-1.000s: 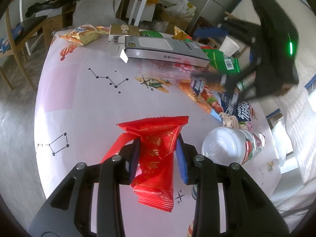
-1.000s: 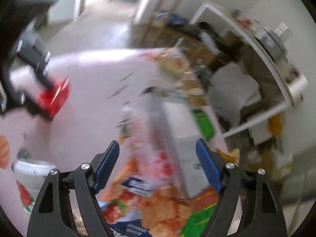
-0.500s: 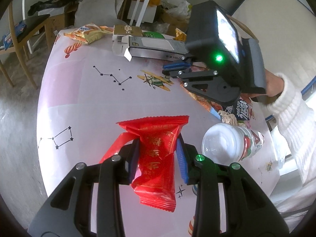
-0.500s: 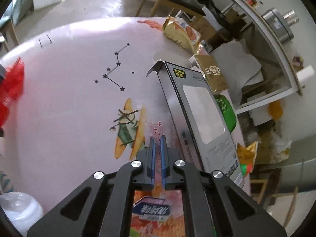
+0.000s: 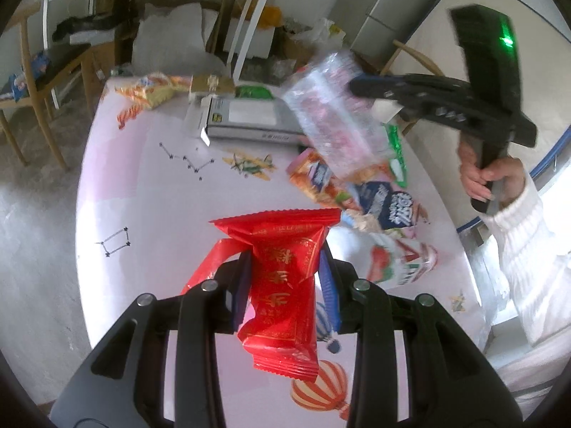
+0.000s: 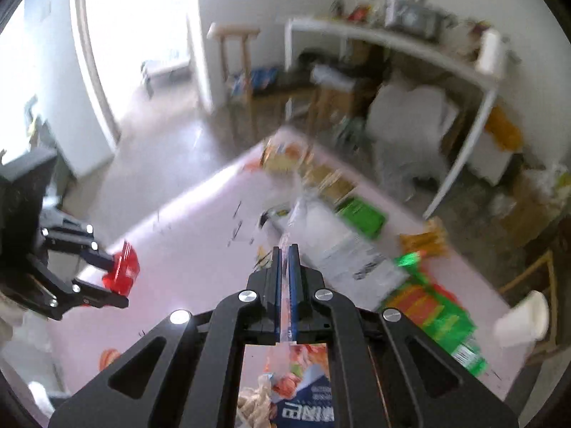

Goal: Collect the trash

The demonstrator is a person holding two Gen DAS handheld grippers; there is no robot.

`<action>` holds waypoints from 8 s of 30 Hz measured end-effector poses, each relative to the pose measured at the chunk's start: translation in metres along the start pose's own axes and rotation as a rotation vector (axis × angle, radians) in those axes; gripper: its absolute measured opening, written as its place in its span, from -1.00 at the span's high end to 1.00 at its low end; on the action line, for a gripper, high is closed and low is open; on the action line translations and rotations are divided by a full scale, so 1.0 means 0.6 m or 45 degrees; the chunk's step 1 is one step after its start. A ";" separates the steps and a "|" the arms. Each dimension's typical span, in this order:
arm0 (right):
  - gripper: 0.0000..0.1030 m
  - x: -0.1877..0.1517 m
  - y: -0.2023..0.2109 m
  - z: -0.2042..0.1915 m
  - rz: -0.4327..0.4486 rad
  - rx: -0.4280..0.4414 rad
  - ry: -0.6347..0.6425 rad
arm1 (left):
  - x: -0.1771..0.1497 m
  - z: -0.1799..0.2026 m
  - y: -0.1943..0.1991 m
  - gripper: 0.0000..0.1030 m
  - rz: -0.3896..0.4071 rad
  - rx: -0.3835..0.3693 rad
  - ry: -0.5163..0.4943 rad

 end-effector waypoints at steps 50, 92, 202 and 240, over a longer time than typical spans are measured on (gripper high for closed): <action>-0.34 -0.237 -0.070 0.004 -0.540 -0.026 0.668 | -0.051 0.163 0.050 0.35 -0.004 -0.128 -0.059; -0.25 -0.451 0.262 0.012 0.001 -0.163 -0.376 | -0.119 0.324 0.128 0.33 0.026 -0.274 -0.222; -0.40 -0.660 0.353 -0.022 0.051 -0.488 -1.067 | 0.045 0.247 -0.402 -0.47 -1.226 0.336 -0.518; -0.40 -0.906 0.680 -0.102 0.189 -1.070 -1.437 | -0.182 0.763 -0.123 0.98 -1.036 -0.563 -0.864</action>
Point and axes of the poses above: each gripper's, at about its wrist camera, not at the fingertips, and y roughly against the way its jaws point, z to its right, x to its top, the point moved 2 cm from there along -y, roughly the way its jaws point, and after that the axes turned 2 degrees about z, right-handed, at the moved point
